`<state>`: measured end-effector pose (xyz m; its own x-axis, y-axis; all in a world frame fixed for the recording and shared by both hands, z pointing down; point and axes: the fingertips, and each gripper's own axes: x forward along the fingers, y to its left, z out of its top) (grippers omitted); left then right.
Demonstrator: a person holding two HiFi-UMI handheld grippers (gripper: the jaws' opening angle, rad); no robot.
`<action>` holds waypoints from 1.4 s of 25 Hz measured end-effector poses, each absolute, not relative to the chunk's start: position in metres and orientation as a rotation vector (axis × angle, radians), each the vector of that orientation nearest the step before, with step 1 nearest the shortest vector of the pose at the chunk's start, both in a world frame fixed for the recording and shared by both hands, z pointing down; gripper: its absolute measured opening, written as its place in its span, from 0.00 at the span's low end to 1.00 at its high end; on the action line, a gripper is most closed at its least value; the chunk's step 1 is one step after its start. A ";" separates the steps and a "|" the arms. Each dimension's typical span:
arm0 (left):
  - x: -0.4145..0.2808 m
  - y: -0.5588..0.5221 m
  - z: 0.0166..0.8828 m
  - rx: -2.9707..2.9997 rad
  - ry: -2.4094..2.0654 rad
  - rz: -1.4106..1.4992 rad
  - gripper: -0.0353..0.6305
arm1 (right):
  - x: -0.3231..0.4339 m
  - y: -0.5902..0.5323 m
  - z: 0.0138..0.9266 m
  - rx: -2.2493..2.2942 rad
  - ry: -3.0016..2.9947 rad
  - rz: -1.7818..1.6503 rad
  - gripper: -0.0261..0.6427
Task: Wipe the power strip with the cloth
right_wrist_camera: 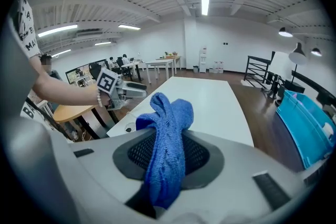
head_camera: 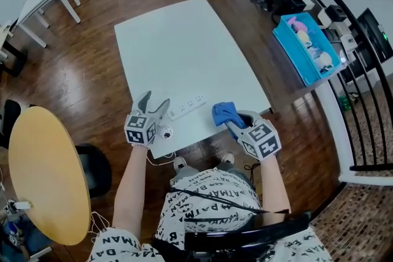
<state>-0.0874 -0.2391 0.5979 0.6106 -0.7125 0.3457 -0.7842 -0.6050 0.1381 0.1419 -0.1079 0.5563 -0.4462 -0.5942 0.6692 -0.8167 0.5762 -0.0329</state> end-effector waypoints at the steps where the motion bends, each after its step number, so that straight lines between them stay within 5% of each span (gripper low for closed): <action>1: -0.102 -0.238 0.581 2.517 -1.328 0.294 0.49 | 0.144 -0.111 0.557 1.135 -2.204 0.482 0.22; 6: -0.149 -0.200 0.544 2.265 -1.615 0.154 0.07 | 0.148 -0.122 0.562 1.215 -2.266 0.558 0.22; 35: -0.065 -0.104 0.577 2.044 -1.526 0.165 0.05 | 0.130 -0.123 0.567 1.100 -2.377 0.586 0.22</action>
